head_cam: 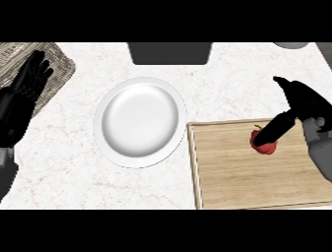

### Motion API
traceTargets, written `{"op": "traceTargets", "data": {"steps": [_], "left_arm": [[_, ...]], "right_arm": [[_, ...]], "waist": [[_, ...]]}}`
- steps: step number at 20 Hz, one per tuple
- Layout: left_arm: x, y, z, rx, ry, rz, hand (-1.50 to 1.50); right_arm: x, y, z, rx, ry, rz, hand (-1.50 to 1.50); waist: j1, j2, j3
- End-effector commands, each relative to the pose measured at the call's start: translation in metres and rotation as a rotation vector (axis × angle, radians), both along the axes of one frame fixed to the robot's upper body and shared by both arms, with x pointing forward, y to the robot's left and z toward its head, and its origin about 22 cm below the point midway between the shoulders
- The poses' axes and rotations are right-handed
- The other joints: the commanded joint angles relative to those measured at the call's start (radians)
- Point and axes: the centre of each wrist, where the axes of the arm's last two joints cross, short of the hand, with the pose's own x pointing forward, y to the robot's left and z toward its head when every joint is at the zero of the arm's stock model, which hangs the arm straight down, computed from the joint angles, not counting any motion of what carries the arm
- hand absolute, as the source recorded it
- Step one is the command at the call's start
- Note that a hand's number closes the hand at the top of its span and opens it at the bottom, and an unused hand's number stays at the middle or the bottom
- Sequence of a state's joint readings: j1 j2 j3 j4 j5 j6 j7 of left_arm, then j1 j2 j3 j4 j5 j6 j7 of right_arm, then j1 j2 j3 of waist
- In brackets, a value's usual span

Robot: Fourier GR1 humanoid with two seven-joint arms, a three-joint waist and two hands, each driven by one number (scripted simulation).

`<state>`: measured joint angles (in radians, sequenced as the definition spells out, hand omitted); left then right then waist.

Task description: Pick the bell pepper from the tray and place it in the plate

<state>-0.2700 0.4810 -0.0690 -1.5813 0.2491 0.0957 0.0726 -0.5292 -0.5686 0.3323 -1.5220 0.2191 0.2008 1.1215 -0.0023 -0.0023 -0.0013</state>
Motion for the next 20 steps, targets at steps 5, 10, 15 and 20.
{"op": "traceTargets", "data": {"steps": [5,10,15,20], "left_arm": [[0.005,-0.013,-0.010,-0.005,0.009,-0.002,0.00],[0.000,-0.017,-0.006,0.022,-0.010,-0.005,0.00],[-0.005,-0.003,0.004,0.013,0.003,-0.001,0.00],[-0.008,-0.011,-0.010,-0.010,0.002,-0.019,0.00]], "right_arm": [[-0.007,0.002,-0.024,-0.110,0.217,-0.124,-1.50],[-0.006,-0.003,-0.039,-0.086,0.229,-0.133,-1.50],[-0.020,-0.026,-0.065,-0.040,0.266,-0.101,-1.50],[-0.017,-0.015,-0.085,-0.076,0.319,-0.127,-1.50]], "waist": [[-0.009,0.001,0.000],[0.004,0.002,0.001],[0.002,0.000,0.001],[0.002,0.000,0.001]]}}
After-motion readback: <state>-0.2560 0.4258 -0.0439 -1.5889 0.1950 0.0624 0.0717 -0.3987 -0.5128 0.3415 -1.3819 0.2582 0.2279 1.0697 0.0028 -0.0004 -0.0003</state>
